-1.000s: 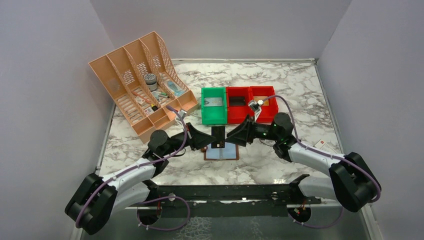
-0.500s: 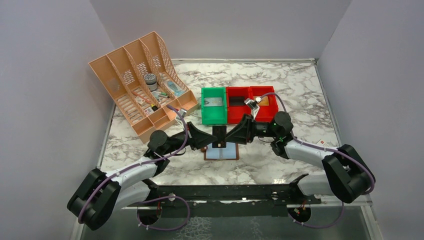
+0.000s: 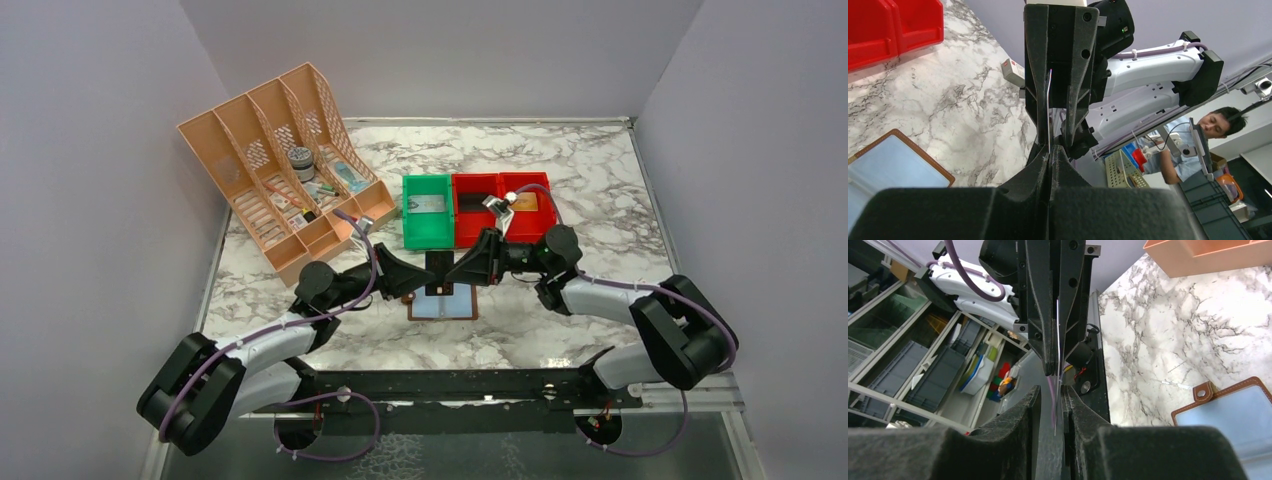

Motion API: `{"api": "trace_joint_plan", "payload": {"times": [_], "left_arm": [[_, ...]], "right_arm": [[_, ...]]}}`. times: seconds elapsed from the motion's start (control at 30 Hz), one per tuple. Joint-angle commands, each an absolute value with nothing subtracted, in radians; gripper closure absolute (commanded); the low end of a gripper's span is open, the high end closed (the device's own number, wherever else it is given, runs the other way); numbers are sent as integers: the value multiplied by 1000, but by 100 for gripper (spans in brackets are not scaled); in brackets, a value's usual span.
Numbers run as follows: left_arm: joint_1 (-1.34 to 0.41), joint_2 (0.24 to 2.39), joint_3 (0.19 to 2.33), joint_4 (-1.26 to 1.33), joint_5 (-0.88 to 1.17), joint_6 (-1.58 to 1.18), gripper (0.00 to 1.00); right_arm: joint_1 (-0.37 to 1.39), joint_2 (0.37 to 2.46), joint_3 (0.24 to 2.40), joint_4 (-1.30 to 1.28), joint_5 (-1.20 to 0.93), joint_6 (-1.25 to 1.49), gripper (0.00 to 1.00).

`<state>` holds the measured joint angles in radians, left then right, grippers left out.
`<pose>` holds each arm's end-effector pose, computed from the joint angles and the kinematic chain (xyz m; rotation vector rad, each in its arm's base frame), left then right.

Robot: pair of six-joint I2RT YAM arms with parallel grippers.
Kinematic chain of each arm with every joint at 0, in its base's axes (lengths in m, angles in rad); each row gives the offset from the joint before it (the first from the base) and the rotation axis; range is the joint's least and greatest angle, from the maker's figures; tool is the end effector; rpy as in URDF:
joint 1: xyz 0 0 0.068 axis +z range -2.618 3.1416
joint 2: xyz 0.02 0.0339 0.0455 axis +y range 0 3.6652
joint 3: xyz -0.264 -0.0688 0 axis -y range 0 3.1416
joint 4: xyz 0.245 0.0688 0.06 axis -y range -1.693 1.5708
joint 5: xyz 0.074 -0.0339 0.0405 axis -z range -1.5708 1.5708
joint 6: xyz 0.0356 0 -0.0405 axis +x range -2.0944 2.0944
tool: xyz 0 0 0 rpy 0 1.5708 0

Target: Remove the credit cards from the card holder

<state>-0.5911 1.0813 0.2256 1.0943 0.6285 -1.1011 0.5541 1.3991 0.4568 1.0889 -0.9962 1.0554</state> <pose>0.1558 -0.1298 0.2252 0.2249 1.6297 -1.7758 0.2052 0.1621 0.2243 -0.5704 1.7711 1.9079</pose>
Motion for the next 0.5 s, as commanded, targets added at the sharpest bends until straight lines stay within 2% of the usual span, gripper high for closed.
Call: {"api": "trace_joint_plan", "payload": {"times": [0.0, 0.13, 0.23, 0.27, 0.47], "left_arm": [[-592, 1083, 212, 1153, 651, -1102, 100], [-592, 1082, 212, 1154, 648, -1103, 100], [-592, 1075, 201, 1153, 629, -1104, 100], [-592, 1070, 195, 1142, 617, -1103, 97], [-592, 1018, 197, 951, 589, -1039, 35]], "right_arm": [[581, 1430, 503, 1170, -983, 1089, 80], [593, 1455, 510, 1205, -980, 1105, 98], [594, 1436, 495, 1176, -960, 1064, 99], [594, 1417, 491, 1123, -948, 1034, 99], [548, 1209, 477, 711, -716, 790, 99]]}}
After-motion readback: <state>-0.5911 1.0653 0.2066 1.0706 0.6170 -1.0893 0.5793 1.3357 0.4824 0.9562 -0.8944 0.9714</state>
